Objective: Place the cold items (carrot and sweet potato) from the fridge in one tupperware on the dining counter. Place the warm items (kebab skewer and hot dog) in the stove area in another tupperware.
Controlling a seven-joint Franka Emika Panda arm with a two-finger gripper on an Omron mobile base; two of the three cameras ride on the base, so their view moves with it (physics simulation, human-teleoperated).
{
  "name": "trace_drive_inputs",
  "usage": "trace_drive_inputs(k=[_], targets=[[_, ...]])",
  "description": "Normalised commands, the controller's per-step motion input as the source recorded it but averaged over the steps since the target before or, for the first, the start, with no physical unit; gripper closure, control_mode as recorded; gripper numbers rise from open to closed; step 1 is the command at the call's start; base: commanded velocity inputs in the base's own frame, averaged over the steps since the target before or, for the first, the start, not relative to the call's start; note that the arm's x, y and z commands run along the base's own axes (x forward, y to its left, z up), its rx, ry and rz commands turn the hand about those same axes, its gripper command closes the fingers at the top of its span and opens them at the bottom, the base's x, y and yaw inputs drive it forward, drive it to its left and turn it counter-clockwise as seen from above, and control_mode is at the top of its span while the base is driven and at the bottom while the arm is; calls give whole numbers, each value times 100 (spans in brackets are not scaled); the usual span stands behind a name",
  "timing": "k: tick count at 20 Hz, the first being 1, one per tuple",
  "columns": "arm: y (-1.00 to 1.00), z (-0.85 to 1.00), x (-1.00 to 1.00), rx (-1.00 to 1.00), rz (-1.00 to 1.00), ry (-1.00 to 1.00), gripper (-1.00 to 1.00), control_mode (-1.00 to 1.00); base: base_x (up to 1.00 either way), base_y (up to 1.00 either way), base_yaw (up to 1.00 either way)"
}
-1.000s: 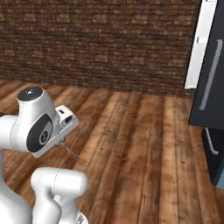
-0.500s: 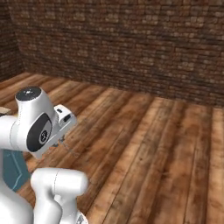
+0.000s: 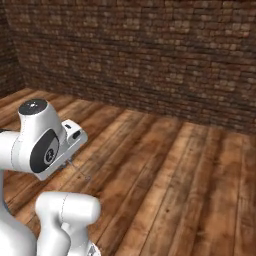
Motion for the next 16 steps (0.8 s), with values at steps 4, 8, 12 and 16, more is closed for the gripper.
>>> trace_drive_inputs(k=[4,8,12,16], targets=[[0,0,0,0,0,0,100,100,100,0,7],[0,0,0,0,0,0,100,100,100,-3,25],[0,0,0,0,0,0,100,100,100,-3,48],[0,0,0,0,0,0,100,100,100,0,58]])
